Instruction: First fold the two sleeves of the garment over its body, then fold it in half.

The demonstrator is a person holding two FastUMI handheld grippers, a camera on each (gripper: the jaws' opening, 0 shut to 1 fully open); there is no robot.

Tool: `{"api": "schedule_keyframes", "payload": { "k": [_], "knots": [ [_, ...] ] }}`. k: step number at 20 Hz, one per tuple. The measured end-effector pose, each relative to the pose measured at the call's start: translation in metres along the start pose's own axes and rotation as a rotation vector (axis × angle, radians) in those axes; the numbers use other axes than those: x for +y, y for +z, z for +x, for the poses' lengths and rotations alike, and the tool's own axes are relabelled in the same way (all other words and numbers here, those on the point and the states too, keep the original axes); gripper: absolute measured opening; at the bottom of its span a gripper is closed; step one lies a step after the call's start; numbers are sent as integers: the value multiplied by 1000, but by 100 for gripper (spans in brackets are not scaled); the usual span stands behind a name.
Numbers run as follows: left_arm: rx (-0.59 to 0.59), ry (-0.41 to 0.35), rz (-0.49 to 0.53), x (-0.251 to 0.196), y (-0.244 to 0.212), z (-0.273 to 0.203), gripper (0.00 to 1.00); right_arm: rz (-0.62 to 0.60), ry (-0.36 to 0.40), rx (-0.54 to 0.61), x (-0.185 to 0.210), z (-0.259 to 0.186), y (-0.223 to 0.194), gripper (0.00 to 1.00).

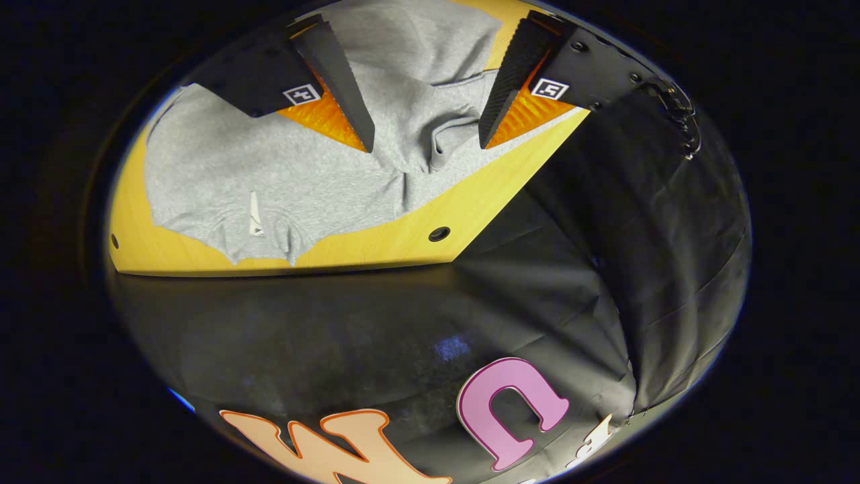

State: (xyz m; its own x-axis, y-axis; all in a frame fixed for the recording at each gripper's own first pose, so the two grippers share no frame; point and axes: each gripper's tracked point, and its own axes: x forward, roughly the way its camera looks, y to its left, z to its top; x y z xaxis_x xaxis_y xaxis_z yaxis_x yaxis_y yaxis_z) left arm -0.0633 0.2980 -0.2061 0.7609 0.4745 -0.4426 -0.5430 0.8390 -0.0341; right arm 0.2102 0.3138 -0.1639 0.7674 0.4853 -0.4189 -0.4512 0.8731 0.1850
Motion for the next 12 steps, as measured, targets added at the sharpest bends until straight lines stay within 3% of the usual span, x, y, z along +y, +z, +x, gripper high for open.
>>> {"api": "schedule_keyframes", "payload": {
  "k": [9,12],
  "knots": [
    [-50,52,106,3,2,3,92,17,-144,-97,-54,-96,27,97],
    [-55,54,93,3,4,4,73,-8,-190,-65,-65,-123,11,97]
  ]
}}
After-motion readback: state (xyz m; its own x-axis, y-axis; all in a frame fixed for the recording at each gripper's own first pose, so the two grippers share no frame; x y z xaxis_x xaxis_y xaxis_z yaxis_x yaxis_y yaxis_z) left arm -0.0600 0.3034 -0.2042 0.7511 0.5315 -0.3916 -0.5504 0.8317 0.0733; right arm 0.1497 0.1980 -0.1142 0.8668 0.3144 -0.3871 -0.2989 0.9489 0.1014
